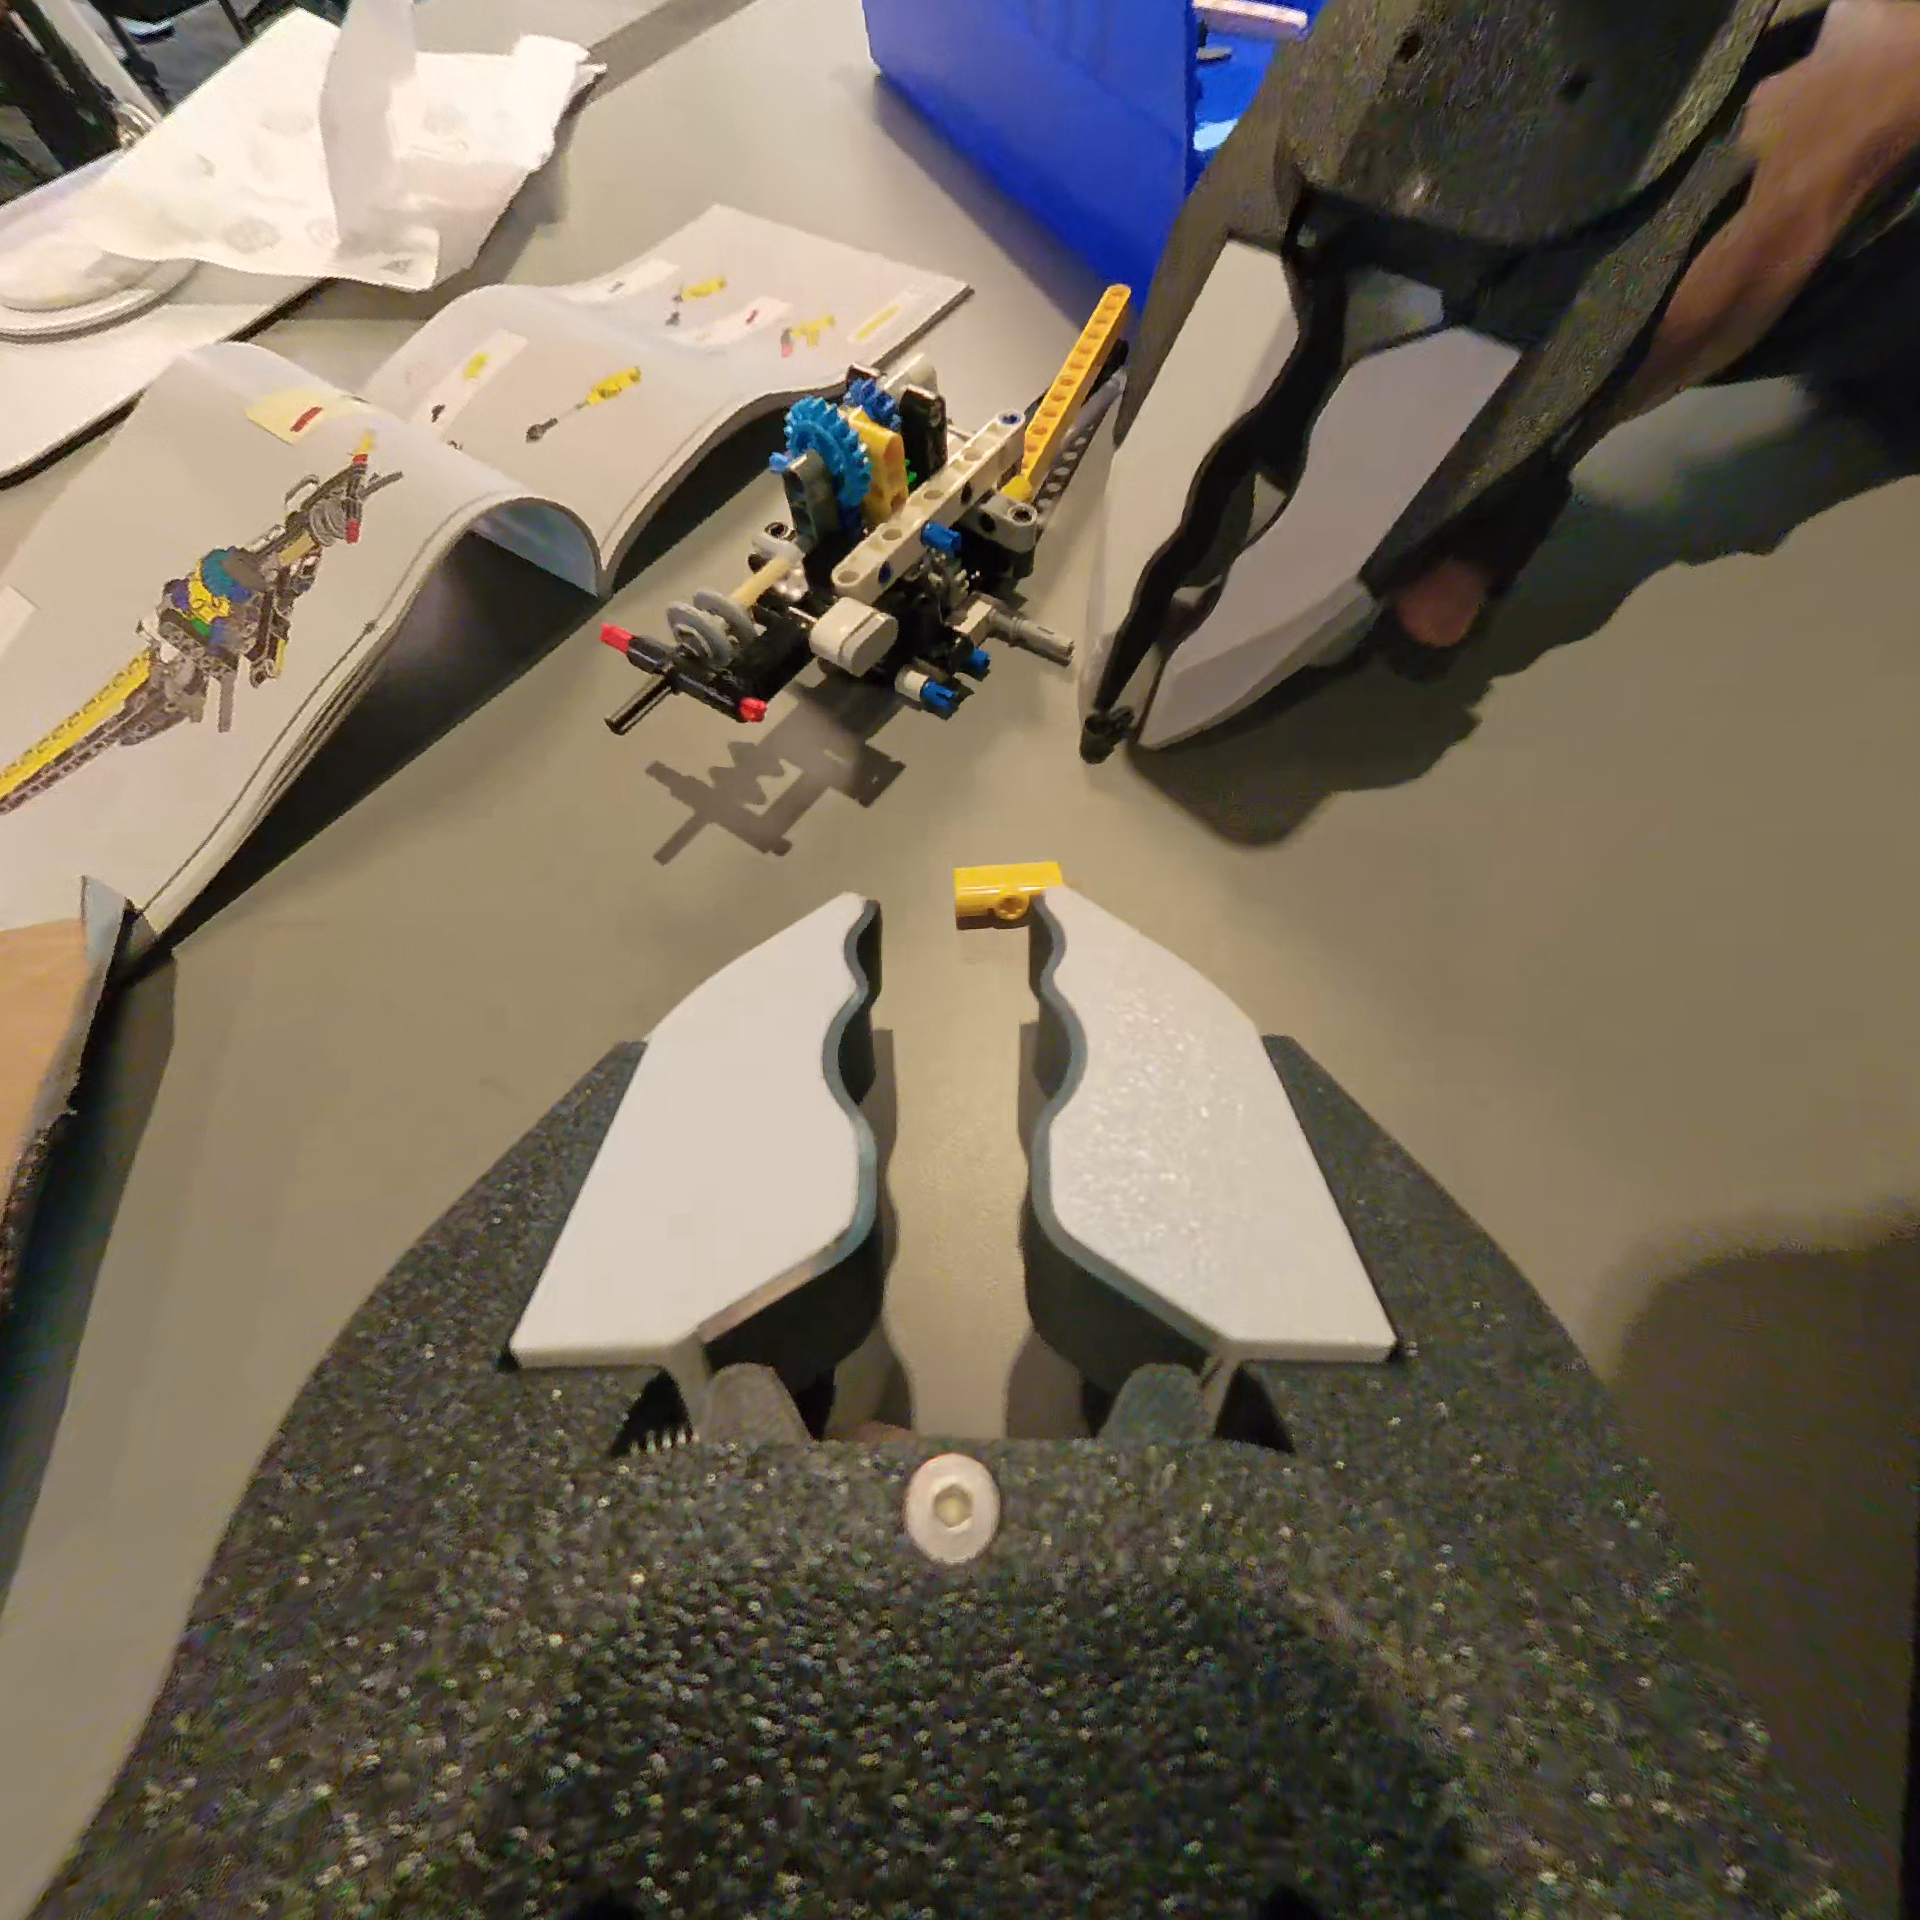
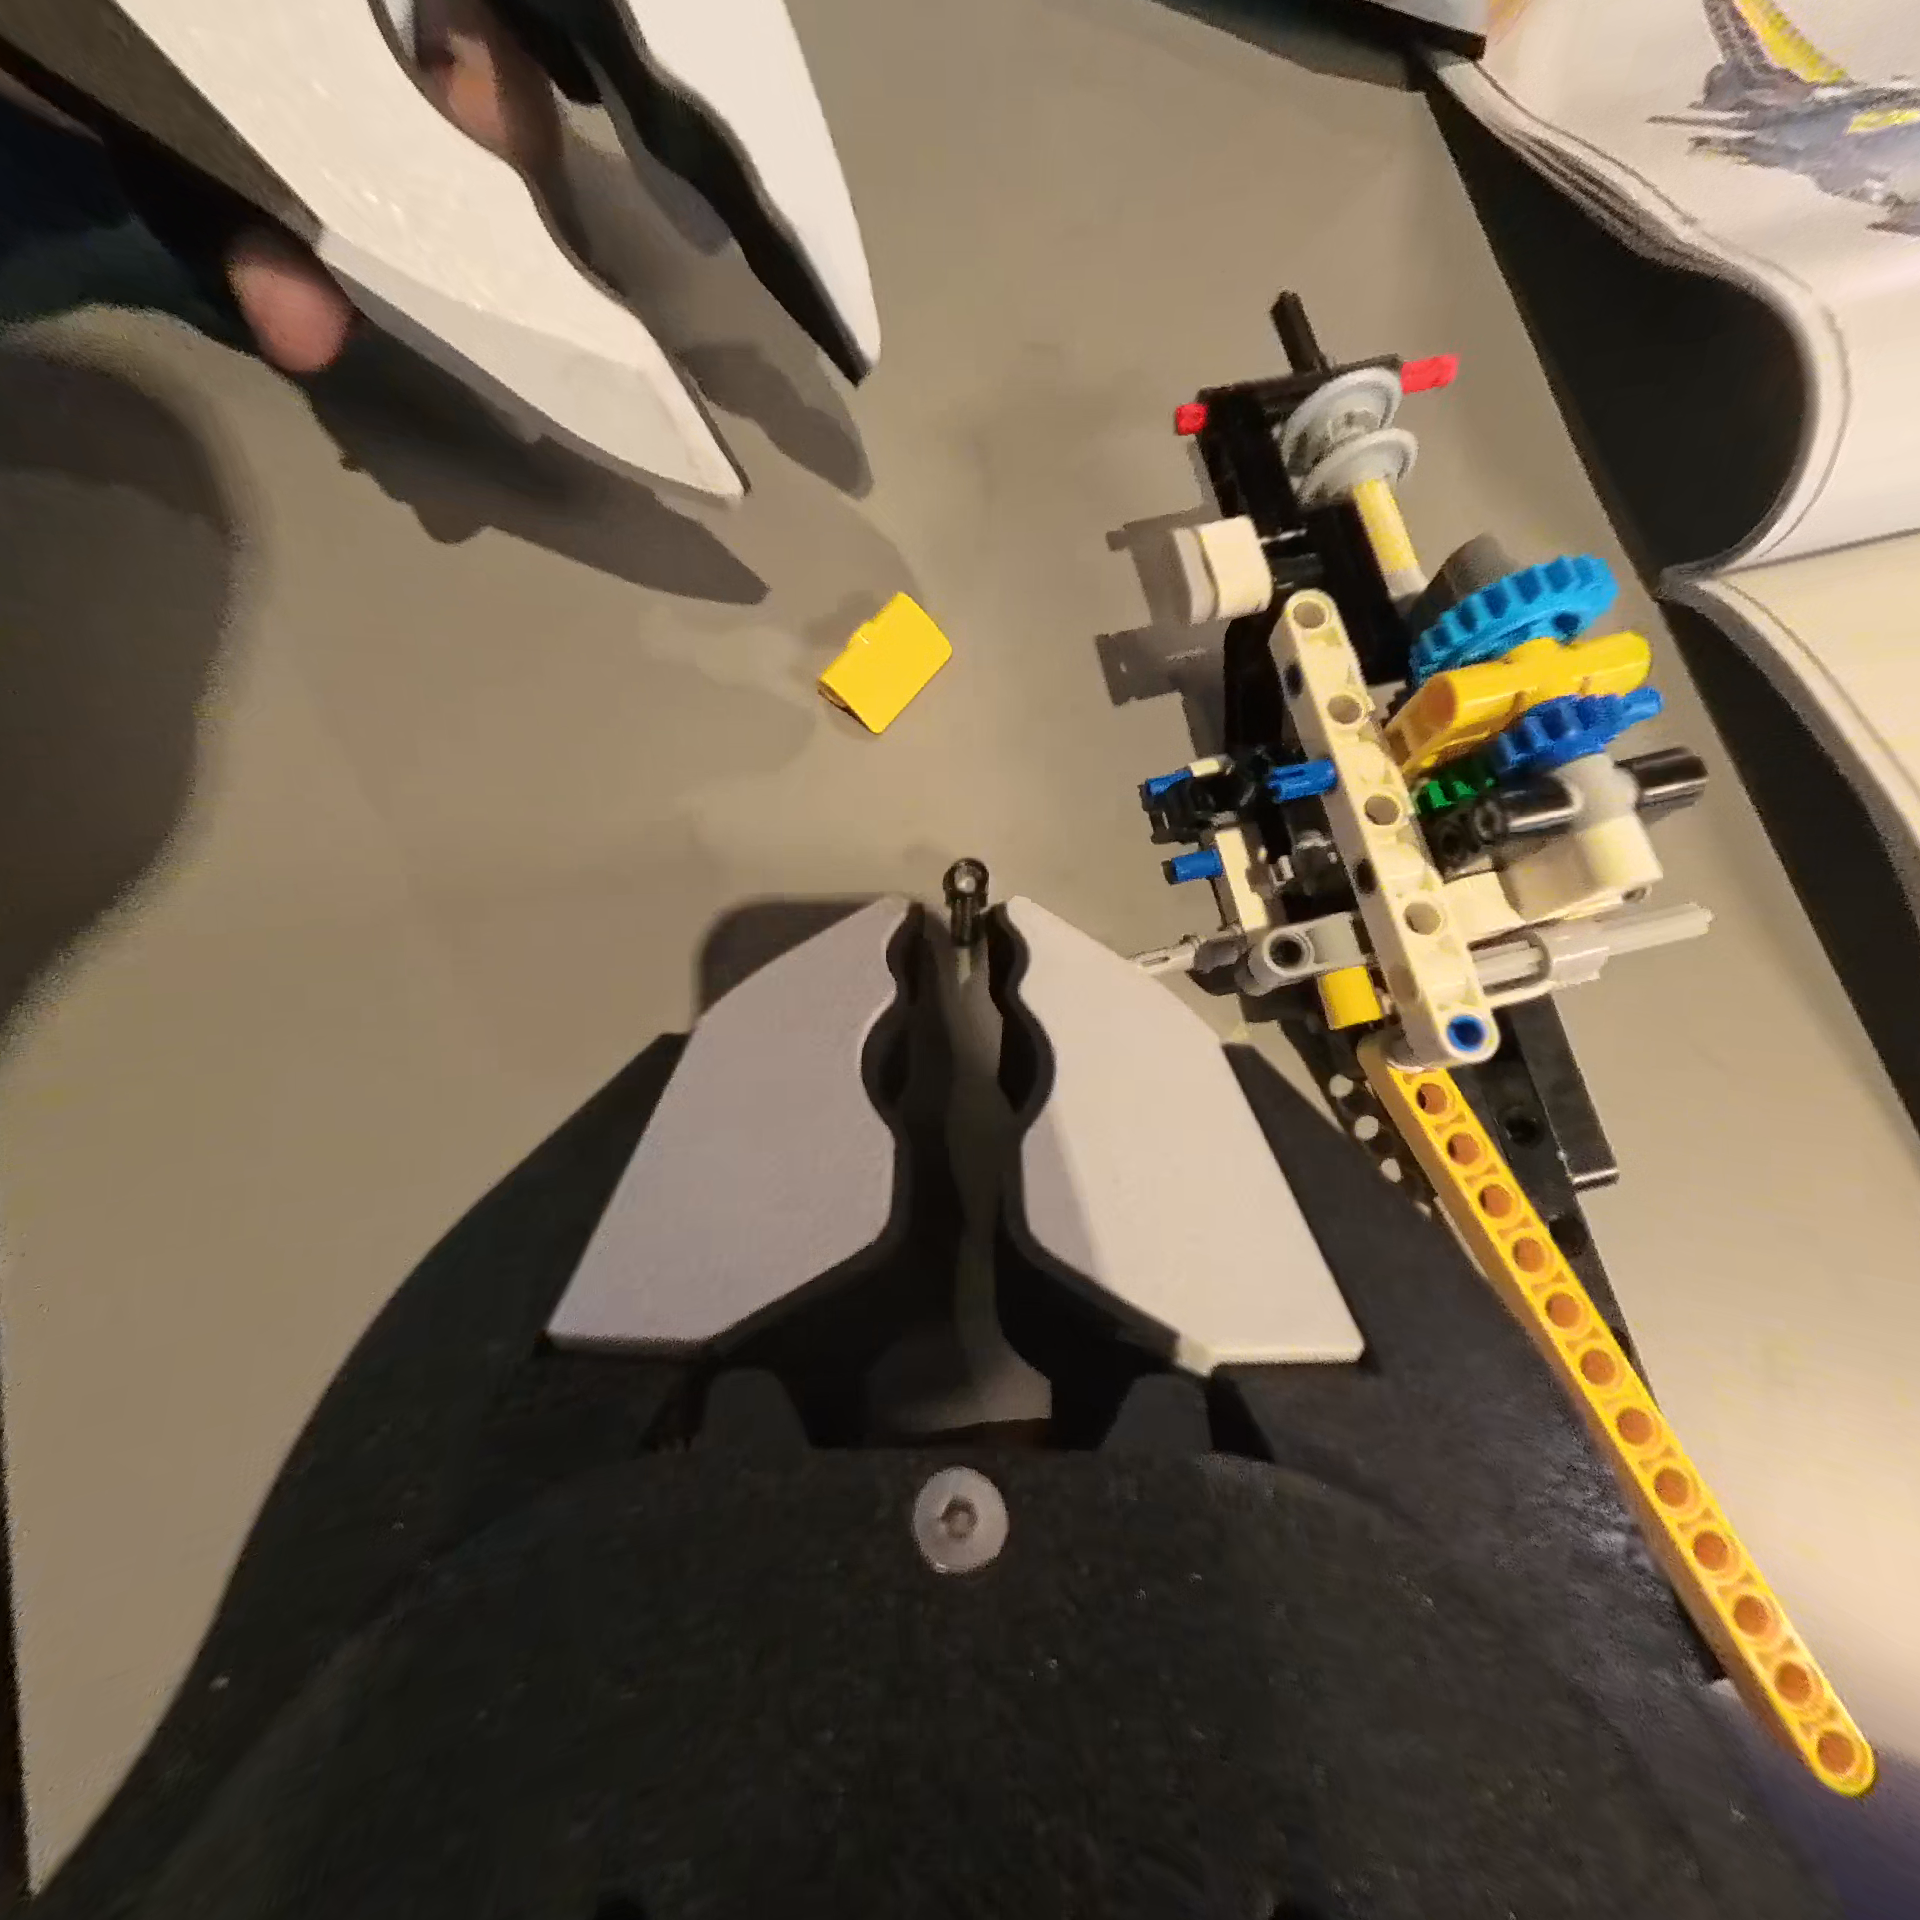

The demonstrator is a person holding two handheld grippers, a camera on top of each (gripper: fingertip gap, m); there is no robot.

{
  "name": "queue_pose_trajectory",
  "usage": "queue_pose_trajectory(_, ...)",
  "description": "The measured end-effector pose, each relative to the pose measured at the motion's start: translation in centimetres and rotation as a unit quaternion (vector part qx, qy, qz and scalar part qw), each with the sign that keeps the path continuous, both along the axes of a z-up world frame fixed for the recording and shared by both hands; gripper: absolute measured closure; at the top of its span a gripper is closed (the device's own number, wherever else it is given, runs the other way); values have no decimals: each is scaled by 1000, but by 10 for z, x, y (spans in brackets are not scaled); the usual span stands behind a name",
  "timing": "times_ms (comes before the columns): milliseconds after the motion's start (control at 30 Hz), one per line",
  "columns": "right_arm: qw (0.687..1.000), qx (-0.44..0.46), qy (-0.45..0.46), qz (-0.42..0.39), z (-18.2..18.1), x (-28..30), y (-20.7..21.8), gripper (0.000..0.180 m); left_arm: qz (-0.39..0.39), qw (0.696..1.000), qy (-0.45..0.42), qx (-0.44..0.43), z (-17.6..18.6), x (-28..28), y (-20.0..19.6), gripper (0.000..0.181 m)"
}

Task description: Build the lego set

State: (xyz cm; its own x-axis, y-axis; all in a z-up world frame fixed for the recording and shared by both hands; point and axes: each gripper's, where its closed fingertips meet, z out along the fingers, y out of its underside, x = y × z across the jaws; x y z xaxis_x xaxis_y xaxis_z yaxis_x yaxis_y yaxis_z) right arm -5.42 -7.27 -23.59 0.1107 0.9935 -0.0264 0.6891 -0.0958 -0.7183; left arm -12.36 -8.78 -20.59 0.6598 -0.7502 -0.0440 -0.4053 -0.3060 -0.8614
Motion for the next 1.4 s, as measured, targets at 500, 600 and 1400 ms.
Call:
queue_pose_trajectory(500, 942, -303, 120, 80, 42, -28, -43, 173, -109, 988, -50, 102, 27, 18, -20, 151)
queue_pose_trajectory(600, 921, -358, 120, 96, 46, -31, -50, 173, -183, 967, -38, 175, 33, 25, -34, 150)
queue_pose_trajectory(1400, 878, -446, 95, 147, 49, -33, -68, 174, -339, 902, 8, 268, 20, 43, -49, 172)
